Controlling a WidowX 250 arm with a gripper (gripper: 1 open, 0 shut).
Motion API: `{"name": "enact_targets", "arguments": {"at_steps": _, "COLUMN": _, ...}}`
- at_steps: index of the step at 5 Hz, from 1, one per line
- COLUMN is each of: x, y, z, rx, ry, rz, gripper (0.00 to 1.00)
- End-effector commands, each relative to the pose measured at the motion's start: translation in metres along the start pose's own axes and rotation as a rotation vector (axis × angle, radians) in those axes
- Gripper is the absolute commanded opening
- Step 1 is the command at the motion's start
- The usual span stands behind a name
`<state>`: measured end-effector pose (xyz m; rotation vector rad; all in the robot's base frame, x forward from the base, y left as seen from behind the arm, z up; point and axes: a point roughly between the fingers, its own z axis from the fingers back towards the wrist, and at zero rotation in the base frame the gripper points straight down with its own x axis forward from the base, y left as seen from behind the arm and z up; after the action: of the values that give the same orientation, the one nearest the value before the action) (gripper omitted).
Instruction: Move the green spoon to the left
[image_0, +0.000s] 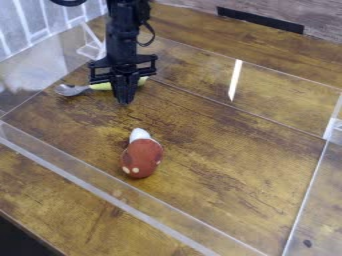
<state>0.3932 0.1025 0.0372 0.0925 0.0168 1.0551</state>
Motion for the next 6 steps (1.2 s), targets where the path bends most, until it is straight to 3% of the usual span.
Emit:
{"name": "enact_targets", "arguments": {"at_steps": 1, "x": 0.010, "y": -0.005, "z": 0.019, "rx": -0.045, "ry": -0.024, "rz": 0.006, "gripper": 1.00}}
{"name": "enact_targets", "arguments": {"at_steps": 3, "x": 0.005, "y": -0.015, "z": 0.022, "rx": -0.056, "ry": 0.008, "rz": -0.033, "gripper": 1.00}}
{"name": "enact_targets", "arguments": {"at_steps": 4, "x": 0.000, "y": -0.023, "z": 0.036, "rx": -0.091, "ry": 0.029, "rz": -0.079, "gripper": 1.00}}
{"name": "enact_targets", "arguments": {"at_steps": 6, "x": -0.014, "y": -0.036, "z": 0.062, "rx": -0.138, "ry": 0.033, "rz": -0.173, "gripper": 1.00}}
